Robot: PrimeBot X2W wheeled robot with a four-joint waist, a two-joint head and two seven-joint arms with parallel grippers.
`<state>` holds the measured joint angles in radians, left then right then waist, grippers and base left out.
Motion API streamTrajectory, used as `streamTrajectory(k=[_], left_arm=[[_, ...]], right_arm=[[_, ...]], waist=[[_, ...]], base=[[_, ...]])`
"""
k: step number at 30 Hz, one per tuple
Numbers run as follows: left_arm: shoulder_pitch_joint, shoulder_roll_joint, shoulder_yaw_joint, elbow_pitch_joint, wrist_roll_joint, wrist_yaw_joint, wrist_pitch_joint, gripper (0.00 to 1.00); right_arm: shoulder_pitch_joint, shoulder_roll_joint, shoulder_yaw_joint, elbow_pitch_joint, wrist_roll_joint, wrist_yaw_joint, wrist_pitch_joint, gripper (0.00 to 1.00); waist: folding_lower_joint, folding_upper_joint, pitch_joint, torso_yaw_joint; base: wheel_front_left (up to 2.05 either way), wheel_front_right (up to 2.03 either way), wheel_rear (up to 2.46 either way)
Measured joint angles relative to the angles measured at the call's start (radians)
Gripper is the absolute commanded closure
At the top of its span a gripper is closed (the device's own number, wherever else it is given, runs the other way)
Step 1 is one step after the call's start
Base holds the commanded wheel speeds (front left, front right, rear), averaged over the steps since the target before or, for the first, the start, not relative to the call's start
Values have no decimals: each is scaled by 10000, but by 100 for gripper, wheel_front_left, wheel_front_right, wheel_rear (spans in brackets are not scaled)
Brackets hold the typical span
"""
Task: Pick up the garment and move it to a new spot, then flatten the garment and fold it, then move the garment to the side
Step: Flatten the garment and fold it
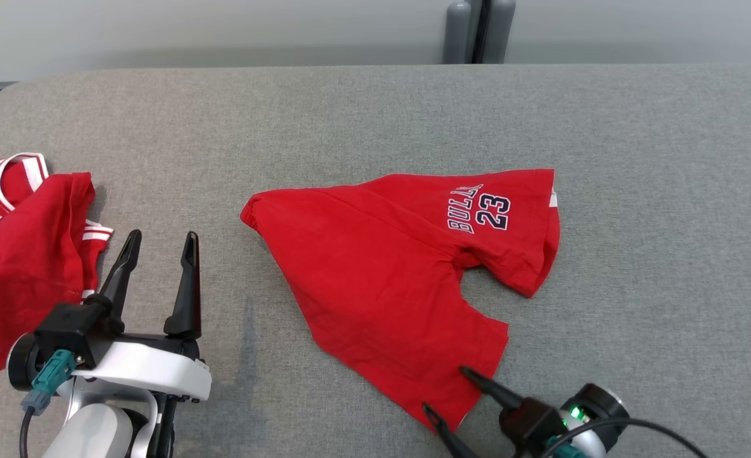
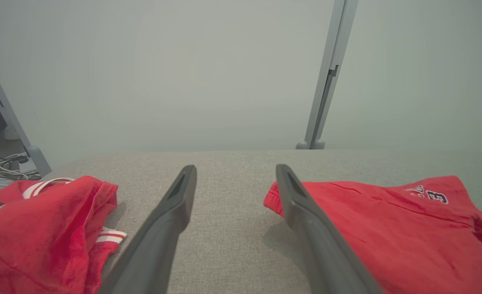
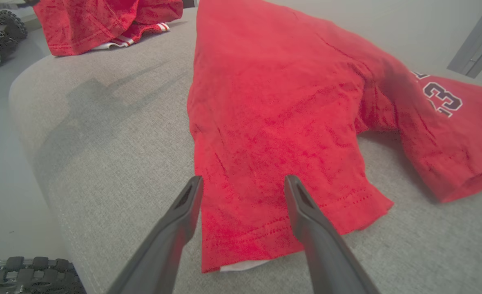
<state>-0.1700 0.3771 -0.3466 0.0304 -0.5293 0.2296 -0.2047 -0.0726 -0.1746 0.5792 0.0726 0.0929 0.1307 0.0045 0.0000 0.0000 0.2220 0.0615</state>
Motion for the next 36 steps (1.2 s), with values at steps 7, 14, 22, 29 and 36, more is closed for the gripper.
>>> streamTrajectory(k=[7,14,22,29,36], left_arm=[[-204,-173,-52,146,-29,-59,-134,0],[-279,-291,-92,366,-61,-161,-261,0],[-267,-194,0,479,-82,-155,-330,0],[-238,-98,23,389,-88,-38,-230,0],[-259,4,2,184,-86,-27,-96,0]], right_arm=[[-143,-548,917,1009,35,0,347,0],[-529,-476,878,1582,245,2,389,100],[-915,-261,690,918,562,2,79,100],[-1495,-232,-203,-470,635,2,23,100],[-2127,-2,-1906,-1110,481,2,23,100]], waist=[[0,0,252,188],[0,0,367,292],[0,0,226,98],[0,0,101,-214],[0,0,288,-334]], base=[[0,0,0],[0,0,0],[0,0,0],[0,0,0],[0,0,0]])
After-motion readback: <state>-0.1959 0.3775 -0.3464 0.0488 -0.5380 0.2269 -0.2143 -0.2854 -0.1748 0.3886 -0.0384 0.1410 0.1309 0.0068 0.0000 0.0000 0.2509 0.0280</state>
